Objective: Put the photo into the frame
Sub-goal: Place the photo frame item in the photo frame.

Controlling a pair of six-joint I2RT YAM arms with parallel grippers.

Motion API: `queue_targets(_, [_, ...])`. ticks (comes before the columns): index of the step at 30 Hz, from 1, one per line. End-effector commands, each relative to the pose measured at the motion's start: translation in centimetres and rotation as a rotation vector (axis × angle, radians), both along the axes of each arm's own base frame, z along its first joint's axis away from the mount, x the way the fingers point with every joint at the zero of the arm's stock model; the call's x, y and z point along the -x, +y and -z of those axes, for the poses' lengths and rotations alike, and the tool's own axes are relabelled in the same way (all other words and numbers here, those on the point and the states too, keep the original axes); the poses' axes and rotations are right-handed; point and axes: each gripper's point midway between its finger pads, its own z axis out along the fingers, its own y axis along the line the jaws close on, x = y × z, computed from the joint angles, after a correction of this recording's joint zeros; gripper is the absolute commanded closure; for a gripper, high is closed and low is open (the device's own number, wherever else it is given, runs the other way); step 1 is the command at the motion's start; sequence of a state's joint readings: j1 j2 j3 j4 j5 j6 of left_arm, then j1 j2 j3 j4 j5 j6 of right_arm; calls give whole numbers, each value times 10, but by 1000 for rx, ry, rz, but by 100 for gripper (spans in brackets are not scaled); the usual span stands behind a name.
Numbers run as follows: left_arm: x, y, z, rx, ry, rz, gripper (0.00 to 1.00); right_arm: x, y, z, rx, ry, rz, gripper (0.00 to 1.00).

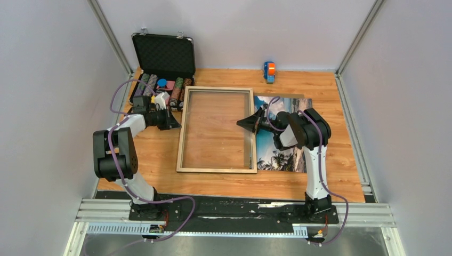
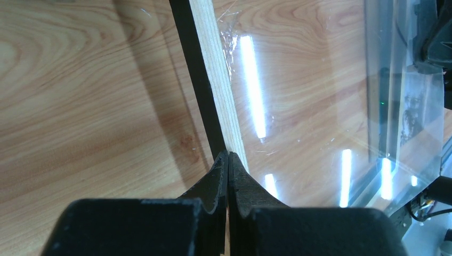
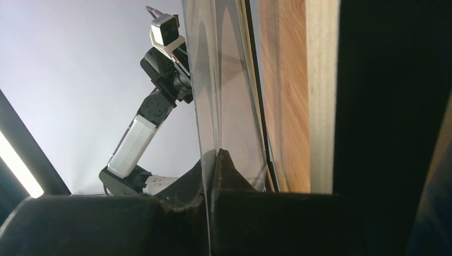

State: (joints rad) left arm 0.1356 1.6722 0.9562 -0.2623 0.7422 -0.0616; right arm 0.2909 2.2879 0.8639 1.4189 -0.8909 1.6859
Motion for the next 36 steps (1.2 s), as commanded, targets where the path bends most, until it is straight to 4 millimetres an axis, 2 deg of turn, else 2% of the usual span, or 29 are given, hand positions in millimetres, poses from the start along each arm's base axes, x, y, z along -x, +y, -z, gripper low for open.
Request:
queue_targets(1, [0,1,3,-3,-7,3,100,3,5,-14,-41,-54,-5,100])
queue_targets(12, [0,3,4,-14,-3,-3,100,1,3,-24,-59,-42,-2,100])
queue_targets(36, [1,4,7,-20,4,-5,100,-3,-1,-32,-83,-21,-7,100])
